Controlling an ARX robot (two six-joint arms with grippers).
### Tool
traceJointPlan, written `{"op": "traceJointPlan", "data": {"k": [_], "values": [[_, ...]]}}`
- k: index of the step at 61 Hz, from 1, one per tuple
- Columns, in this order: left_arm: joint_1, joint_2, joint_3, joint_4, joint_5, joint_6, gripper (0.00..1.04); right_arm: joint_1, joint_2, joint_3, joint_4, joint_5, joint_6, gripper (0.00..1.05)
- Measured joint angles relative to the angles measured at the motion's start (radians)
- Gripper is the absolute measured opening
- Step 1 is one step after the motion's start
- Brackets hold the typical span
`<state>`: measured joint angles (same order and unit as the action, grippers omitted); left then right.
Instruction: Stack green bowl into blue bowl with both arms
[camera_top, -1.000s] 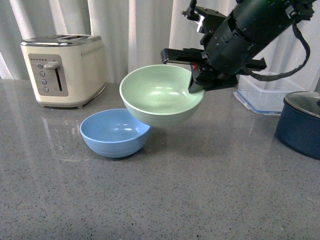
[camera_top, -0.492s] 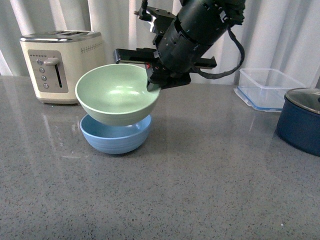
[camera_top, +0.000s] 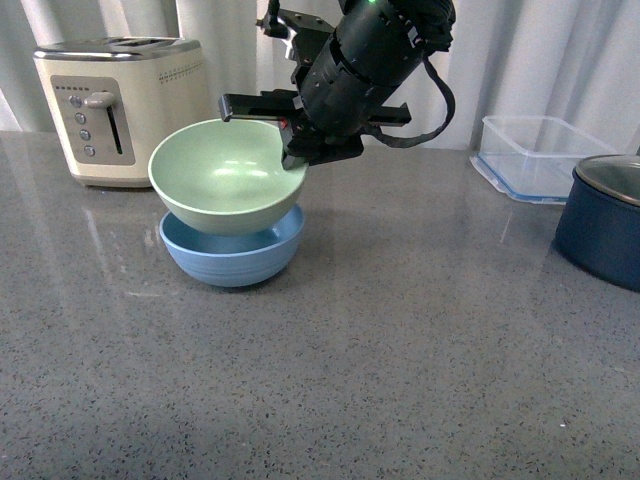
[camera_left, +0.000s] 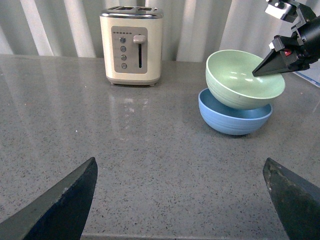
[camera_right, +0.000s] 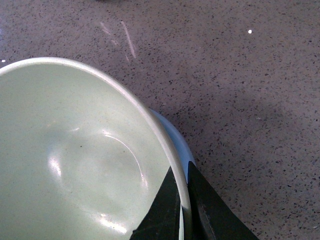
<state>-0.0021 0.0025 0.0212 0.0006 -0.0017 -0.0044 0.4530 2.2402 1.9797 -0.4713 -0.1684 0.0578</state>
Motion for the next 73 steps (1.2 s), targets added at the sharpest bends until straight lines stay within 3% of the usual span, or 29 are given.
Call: {"op": "traceJointPlan", "data": {"k": [7, 44, 61, 73], "values": [[0.000, 0.000, 0.000, 0.000, 0.000, 0.000, 0.98, -0.009, 0.000, -0.017, 0.007, -0.017, -0.006, 0.01], [0.000, 0.000, 0.000, 0.000, 0.000, 0.000, 0.98, -0.048, -0.167, -0.277, 0.117, -0.058, 0.020, 0.96], [0.000, 0.000, 0.000, 0.000, 0.000, 0.000, 0.98, -0.158, -0.463, -0.574, 0.203, -0.030, 0.016, 0.95], [0.000, 0.000, 0.000, 0.000, 0.000, 0.000, 0.98, -0.283, -0.826, -0.998, 0.320, 0.102, 0.055, 0.95]]}}
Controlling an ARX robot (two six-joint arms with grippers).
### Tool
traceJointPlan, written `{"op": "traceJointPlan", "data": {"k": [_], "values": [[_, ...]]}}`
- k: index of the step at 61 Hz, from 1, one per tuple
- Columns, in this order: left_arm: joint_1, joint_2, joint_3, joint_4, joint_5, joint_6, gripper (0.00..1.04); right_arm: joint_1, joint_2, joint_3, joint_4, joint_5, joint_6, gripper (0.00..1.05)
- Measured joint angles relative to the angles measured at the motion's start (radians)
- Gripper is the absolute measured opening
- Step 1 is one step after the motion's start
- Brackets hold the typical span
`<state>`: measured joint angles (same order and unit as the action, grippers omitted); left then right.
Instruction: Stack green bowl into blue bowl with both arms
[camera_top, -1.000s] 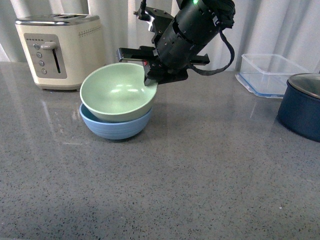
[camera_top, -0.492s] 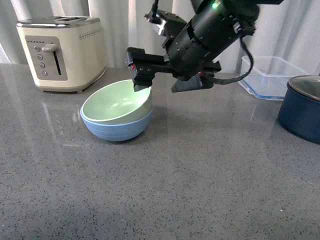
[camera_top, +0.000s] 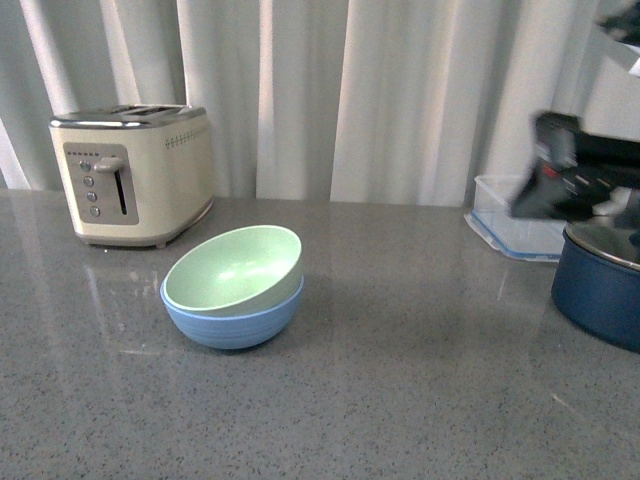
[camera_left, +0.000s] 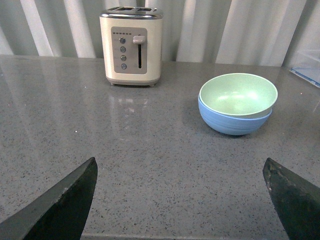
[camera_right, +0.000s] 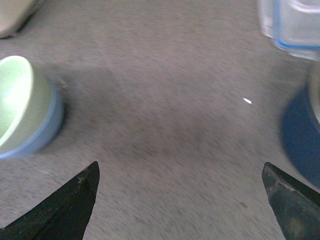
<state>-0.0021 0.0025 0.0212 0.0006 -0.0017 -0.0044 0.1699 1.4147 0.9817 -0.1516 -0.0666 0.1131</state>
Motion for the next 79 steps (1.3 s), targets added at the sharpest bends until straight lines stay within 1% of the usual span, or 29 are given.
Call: {"op": "traceJointPlan", "data": {"k": [3, 8, 10, 11, 12, 14, 18, 19, 21, 22, 24, 25, 27, 31, 37, 38, 40, 46, 50, 55, 77, 79], "values": [[0.000, 0.000, 0.000, 0.000, 0.000, 0.000, 0.98, -0.013, -0.076, -0.095, 0.000, 0.010, 0.005, 0.95], [0.000, -0.001, 0.000, 0.000, 0.002, 0.000, 0.98, -0.011, -0.086, -0.117, 0.014, 0.019, 0.004, 0.94], [0.000, -0.001, 0.000, 0.000, 0.003, 0.000, 0.98, -0.005, -0.087, -0.163, 0.134, 0.076, -0.015, 0.90], [0.000, 0.000, 0.000, 0.000, 0.002, 0.000, 0.98, -0.003, -0.090, -0.206, 0.242, 0.123, -0.031, 0.87], [0.000, 0.000, 0.000, 0.000, 0.002, 0.000, 0.98, -0.002, -0.092, -0.228, 0.296, 0.144, -0.038, 0.85], [0.000, 0.000, 0.000, 0.000, 0.002, 0.000, 0.98, -0.002, -0.097, -0.315, 0.496, 0.200, -0.060, 0.78], [0.000, 0.000, 0.000, 0.000, -0.002, 0.000, 0.98, -0.011, -0.119, -0.430, 0.724, 0.209, -0.083, 0.67], [0.000, 0.000, 0.000, 0.000, -0.002, 0.000, 0.98, -0.013, -0.126, -0.446, 0.755, 0.209, -0.086, 0.66], [0.000, 0.000, 0.000, 0.000, -0.002, 0.000, 0.98, -0.020, -0.156, -0.497, 0.850, 0.205, -0.093, 0.59], [0.000, 0.000, 0.000, 0.000, -0.002, 0.000, 0.98, -0.022, -0.164, -0.508, 0.868, 0.203, -0.093, 0.57], [0.000, 0.000, 0.000, 0.000, -0.001, 0.000, 0.98, -0.030, -0.199, -0.543, 0.917, 0.196, -0.098, 0.50], [0.000, 0.000, 0.000, 0.000, -0.002, 0.000, 0.98, -0.032, -0.207, -0.550, 0.923, 0.195, -0.100, 0.48], [0.000, 0.000, 0.000, 0.000, -0.001, 0.000, 0.98, -0.042, -0.238, -0.581, 0.938, 0.191, -0.103, 0.41], [0.000, 0.000, 0.000, 0.000, 0.001, 0.000, 0.98, -0.058, -0.272, -0.628, 0.946, 0.184, -0.104, 0.30], [0.000, 0.000, 0.000, 0.000, 0.001, 0.000, 0.98, -0.074, -0.325, -0.704, 0.946, 0.162, -0.108, 0.11], [0.000, 0.000, 0.000, 0.000, 0.001, 0.000, 0.98, -0.076, -0.331, -0.710, 0.946, 0.160, -0.108, 0.09], [0.000, 0.000, 0.000, 0.000, 0.000, 0.000, 0.98, -0.081, -0.360, -0.736, 0.946, 0.150, -0.110, 0.00], [0.000, 0.000, 0.000, 0.000, 0.000, 0.000, 0.98, -0.096, -0.422, -0.781, 0.938, 0.137, -0.112, 0.01], [0.000, 0.000, 0.000, 0.000, 0.001, 0.000, 0.98, -0.142, -0.464, -0.811, 0.923, 0.077, -0.113, 0.01], [0.000, 0.000, 0.000, 0.000, 0.000, 0.000, 0.98, -0.165, -0.510, -0.840, 0.903, 0.076, -0.112, 0.01], [0.000, 0.000, 0.000, 0.000, 0.000, 0.000, 0.98, -0.167, -0.744, -0.929, 0.760, 0.069, -0.112, 0.01], [0.000, 0.000, 0.000, 0.000, 0.000, 0.000, 0.98, -0.167, -0.747, -0.948, 0.787, 0.069, -0.112, 0.01]]}}
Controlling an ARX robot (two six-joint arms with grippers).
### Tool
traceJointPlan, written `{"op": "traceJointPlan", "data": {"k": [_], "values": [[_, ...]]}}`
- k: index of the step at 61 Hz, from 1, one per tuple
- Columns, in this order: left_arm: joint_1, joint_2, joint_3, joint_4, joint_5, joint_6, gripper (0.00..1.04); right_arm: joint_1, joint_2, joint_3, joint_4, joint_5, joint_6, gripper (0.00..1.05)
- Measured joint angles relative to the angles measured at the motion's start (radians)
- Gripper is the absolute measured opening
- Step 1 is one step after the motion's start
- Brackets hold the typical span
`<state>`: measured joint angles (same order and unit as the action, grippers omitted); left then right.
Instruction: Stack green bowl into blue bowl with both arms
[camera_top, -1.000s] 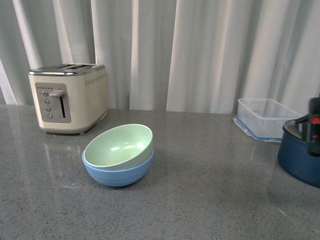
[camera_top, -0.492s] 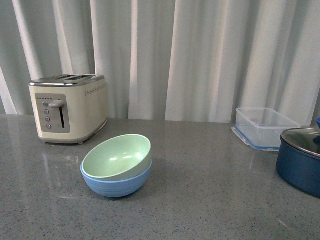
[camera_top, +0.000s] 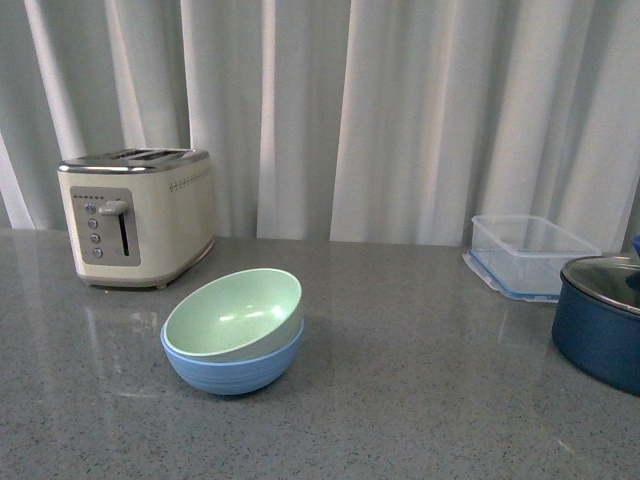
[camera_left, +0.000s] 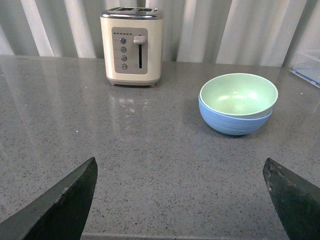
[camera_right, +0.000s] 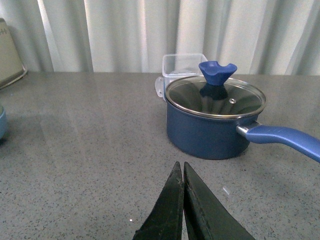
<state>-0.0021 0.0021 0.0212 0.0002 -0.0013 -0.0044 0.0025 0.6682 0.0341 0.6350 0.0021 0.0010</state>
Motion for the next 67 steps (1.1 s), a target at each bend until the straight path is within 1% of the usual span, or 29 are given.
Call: {"op": "traceJointPlan", "data": {"k": [2, 10, 25, 48, 64, 67], "values": [[0.000, 0.000, 0.000, 0.000, 0.000, 0.000, 0.98, 0.000, -0.016, -0.019, 0.004, 0.000, 0.000, 0.01], [0.000, 0.000, 0.000, 0.000, 0.000, 0.000, 0.98, 0.000, -0.129, -0.029, -0.103, 0.000, 0.000, 0.01], [0.000, 0.000, 0.000, 0.000, 0.000, 0.000, 0.98, 0.000, -0.285, -0.029, -0.251, 0.000, 0.000, 0.01], [0.000, 0.000, 0.000, 0.000, 0.000, 0.000, 0.98, 0.000, -0.431, -0.029, -0.394, 0.000, 0.000, 0.01], [0.000, 0.000, 0.000, 0.000, 0.000, 0.000, 0.98, 0.000, -0.499, -0.029, -0.463, 0.000, 0.000, 0.01], [0.000, 0.000, 0.000, 0.000, 0.000, 0.000, 0.98, 0.000, -0.564, -0.029, -0.552, -0.001, 0.000, 0.01]]}}
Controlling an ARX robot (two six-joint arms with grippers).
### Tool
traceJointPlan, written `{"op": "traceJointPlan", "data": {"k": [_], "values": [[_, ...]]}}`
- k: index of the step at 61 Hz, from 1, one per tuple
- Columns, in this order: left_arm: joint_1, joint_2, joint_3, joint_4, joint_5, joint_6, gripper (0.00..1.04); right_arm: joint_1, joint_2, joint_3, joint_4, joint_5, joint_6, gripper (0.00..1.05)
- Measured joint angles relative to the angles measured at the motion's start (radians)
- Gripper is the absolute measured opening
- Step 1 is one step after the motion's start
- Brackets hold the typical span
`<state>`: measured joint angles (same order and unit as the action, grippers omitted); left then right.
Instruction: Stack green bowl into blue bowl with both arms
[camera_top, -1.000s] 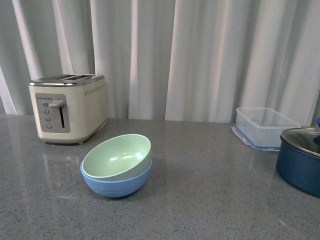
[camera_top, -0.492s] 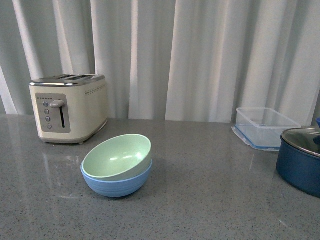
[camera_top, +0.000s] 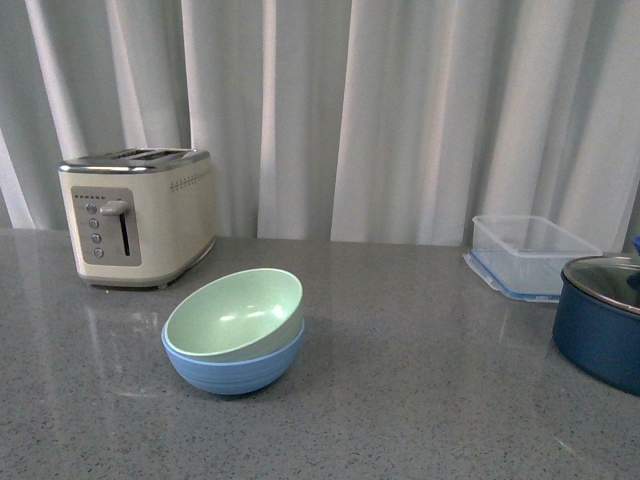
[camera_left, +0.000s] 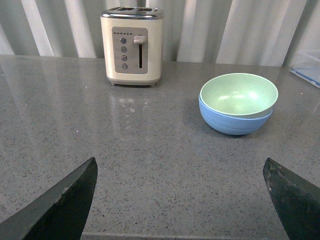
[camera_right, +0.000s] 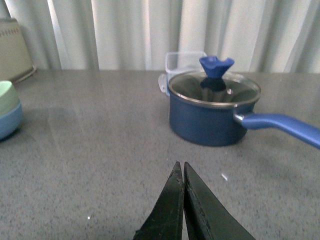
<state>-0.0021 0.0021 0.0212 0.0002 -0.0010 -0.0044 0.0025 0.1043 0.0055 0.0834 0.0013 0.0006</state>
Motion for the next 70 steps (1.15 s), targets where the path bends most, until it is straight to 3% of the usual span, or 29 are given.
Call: {"op": "traceJointPlan", "data": {"k": [3, 14, 19, 45, 70], "values": [[0.000, 0.000, 0.000, 0.000, 0.000, 0.000, 0.98, 0.000, -0.062, 0.000, -0.071, -0.002, 0.000, 0.01], [0.000, -0.001, 0.000, 0.000, 0.000, 0.000, 0.98, 0.000, -0.099, 0.000, -0.082, -0.002, -0.002, 0.02], [0.000, -0.001, 0.000, 0.000, 0.000, 0.000, 0.98, 0.000, -0.099, 0.000, -0.082, -0.003, -0.001, 0.20], [0.000, -0.001, 0.000, 0.000, 0.000, 0.000, 0.98, 0.000, -0.099, 0.000, -0.082, -0.002, -0.001, 0.96], [0.000, -0.001, 0.000, 0.000, 0.000, 0.000, 0.98, 0.000, -0.099, 0.000, -0.082, -0.003, 0.000, 0.95]]}}
